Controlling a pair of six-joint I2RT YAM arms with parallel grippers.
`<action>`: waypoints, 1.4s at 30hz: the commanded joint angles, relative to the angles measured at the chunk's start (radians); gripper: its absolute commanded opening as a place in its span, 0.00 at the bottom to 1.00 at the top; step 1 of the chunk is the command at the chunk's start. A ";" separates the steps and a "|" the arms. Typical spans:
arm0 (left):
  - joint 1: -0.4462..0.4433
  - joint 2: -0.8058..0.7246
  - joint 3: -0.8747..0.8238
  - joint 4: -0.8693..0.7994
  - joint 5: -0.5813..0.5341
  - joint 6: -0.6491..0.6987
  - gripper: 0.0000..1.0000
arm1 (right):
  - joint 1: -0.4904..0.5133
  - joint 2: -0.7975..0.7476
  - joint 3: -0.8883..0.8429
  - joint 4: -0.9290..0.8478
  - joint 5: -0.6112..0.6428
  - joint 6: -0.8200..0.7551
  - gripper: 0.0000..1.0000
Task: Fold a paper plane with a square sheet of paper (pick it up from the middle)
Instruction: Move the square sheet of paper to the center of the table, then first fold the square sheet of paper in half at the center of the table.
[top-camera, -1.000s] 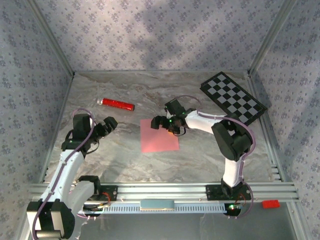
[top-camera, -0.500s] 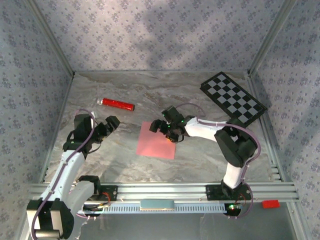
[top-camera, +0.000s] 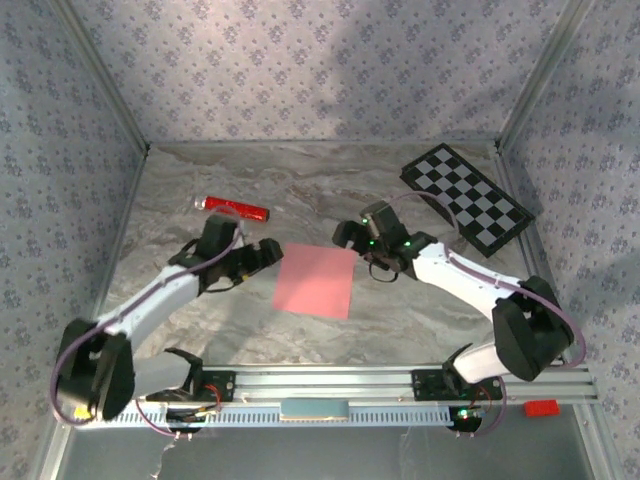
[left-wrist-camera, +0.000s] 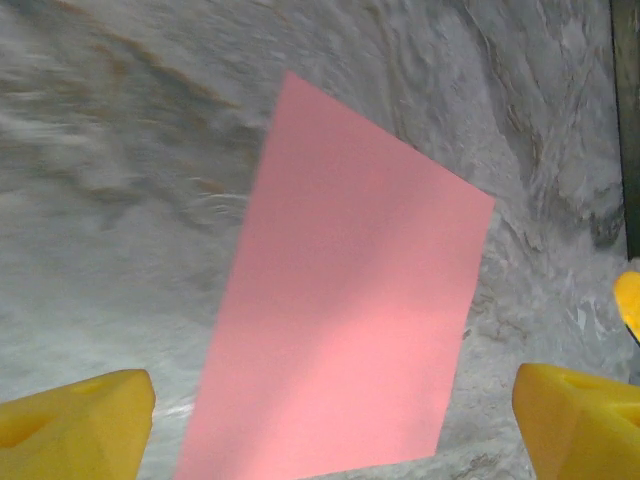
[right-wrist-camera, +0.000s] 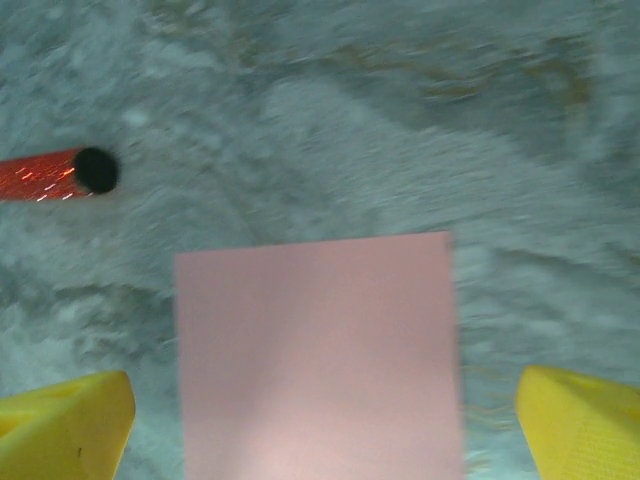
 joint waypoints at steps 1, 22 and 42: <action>-0.107 0.163 0.190 -0.070 -0.049 0.048 0.90 | -0.063 -0.032 -0.078 -0.034 -0.091 -0.065 1.00; -0.309 0.719 0.726 -0.569 -0.252 0.194 0.88 | -0.195 -0.218 -0.245 -0.016 -0.114 -0.078 1.00; -0.319 0.728 0.604 -0.603 -0.353 0.110 0.89 | -0.194 -0.172 -0.214 -0.024 -0.140 -0.072 0.99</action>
